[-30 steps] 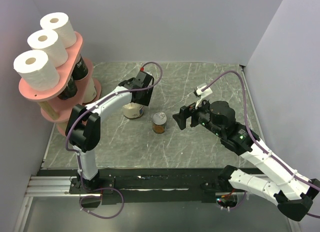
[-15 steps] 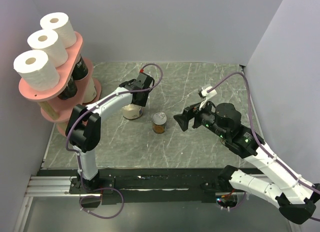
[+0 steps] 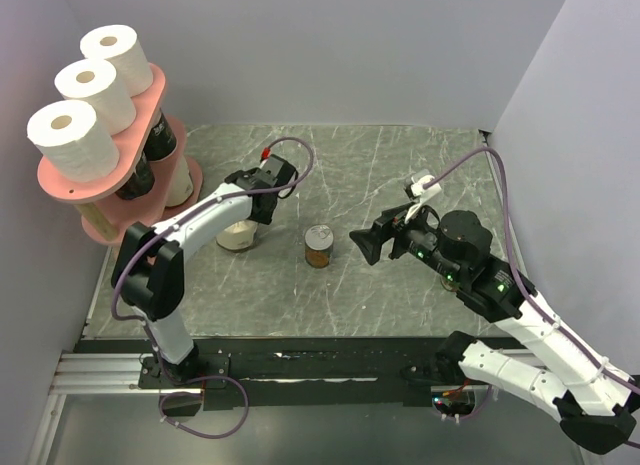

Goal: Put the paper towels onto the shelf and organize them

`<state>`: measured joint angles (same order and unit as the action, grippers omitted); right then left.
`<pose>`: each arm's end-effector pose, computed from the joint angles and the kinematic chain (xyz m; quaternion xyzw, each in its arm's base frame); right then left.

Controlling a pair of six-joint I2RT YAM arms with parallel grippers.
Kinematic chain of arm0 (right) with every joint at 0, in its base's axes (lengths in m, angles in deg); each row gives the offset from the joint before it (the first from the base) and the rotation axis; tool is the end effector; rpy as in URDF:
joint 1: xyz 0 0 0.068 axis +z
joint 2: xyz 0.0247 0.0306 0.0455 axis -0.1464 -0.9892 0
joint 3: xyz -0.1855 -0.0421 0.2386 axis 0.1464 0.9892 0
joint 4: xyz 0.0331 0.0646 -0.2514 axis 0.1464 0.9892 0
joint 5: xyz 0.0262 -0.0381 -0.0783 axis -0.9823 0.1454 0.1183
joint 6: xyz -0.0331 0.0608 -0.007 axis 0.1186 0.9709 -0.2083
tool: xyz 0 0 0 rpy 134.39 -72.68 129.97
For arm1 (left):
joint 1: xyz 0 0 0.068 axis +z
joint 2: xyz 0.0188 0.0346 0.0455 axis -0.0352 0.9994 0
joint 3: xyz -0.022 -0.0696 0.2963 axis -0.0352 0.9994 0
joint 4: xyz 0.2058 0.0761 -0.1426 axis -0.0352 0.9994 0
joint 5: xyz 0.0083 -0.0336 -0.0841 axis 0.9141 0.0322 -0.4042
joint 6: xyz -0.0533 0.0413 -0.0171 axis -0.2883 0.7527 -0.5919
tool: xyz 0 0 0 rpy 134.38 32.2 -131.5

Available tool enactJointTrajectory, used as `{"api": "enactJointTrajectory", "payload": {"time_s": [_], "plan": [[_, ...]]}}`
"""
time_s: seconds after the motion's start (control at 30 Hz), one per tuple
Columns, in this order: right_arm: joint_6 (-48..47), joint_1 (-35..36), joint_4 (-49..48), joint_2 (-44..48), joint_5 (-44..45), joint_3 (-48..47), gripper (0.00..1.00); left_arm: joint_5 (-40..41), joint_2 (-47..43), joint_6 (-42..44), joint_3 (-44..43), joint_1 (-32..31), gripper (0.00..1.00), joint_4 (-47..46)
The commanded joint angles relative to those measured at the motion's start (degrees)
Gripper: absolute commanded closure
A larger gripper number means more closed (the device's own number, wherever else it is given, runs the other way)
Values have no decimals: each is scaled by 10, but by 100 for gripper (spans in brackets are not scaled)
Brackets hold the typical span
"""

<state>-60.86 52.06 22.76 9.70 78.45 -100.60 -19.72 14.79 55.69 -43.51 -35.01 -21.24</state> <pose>0.1173 0.1111 0.4069 -0.2198 0.7295 0.2871 0.5806 0.3320 -0.1818 0.2708 0.0830 0.9392 0.1392 0.3028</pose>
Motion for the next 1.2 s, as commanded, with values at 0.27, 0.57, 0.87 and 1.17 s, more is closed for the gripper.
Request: {"api": "enactJointTrajectory", "payload": {"time_s": [0.27, 0.57, 0.87, 1.17], "plan": [[4, 3, -25, 26, -16, 17, 1, 107, -87, 17, 60, 67, 60, -8], [7, 3, -26, 30, -23, 16, 0, 114, -121, 66, 100, 121, 59, -58], [11, 3, -19, 12, -46, -15, 1, 131, -110, 83, 115, 154, 57, -97], [16, 3, 1, 28, -48, -28, 1, 194, -69, 89, 126, 171, 45, -118]]}}
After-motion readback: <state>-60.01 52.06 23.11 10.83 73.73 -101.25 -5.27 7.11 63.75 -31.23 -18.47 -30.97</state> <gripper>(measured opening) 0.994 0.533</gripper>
